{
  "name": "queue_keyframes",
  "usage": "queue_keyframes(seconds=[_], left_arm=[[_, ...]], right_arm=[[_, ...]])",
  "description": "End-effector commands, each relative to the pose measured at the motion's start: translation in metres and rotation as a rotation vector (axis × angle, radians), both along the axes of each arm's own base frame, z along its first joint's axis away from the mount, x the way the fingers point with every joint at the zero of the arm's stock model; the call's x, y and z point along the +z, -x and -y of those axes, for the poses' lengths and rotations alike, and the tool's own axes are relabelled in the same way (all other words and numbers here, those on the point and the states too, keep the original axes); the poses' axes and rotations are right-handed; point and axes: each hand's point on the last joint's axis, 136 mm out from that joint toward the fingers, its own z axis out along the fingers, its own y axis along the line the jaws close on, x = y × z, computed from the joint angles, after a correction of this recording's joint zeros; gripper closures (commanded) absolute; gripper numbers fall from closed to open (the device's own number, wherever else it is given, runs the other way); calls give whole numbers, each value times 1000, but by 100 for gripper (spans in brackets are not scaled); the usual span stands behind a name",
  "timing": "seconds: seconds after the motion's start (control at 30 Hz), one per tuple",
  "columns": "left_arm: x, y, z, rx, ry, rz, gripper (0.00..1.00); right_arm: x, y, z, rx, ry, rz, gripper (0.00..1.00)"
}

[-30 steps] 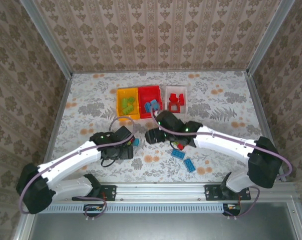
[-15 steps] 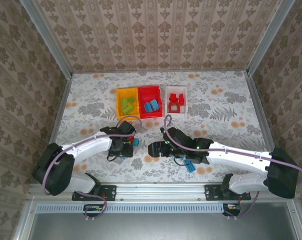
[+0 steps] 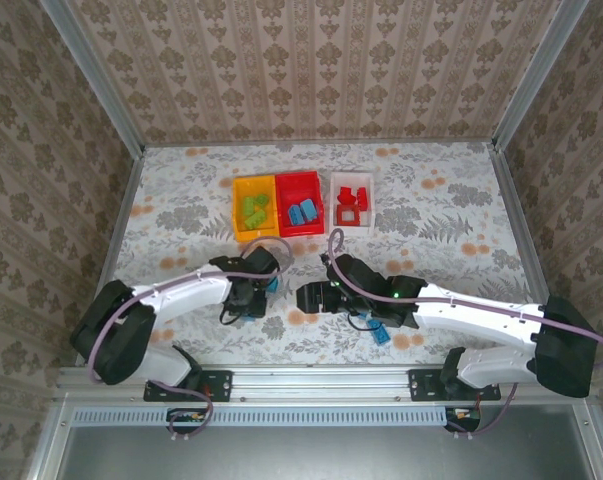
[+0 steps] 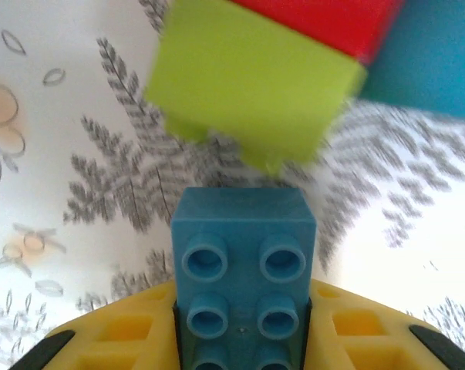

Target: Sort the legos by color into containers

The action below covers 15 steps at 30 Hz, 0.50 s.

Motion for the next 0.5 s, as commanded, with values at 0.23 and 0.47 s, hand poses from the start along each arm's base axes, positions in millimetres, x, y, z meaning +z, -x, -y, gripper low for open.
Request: queue_keyframes(seconds=[0.23,0.47], left_arm=[[134,-54,30,56,206,216,74],[167,-153,92,10,239,274,75]], right_arm=[[95,-79,41,-208,-136,223,25],[116,-133,61,-315,-122,238,25]])
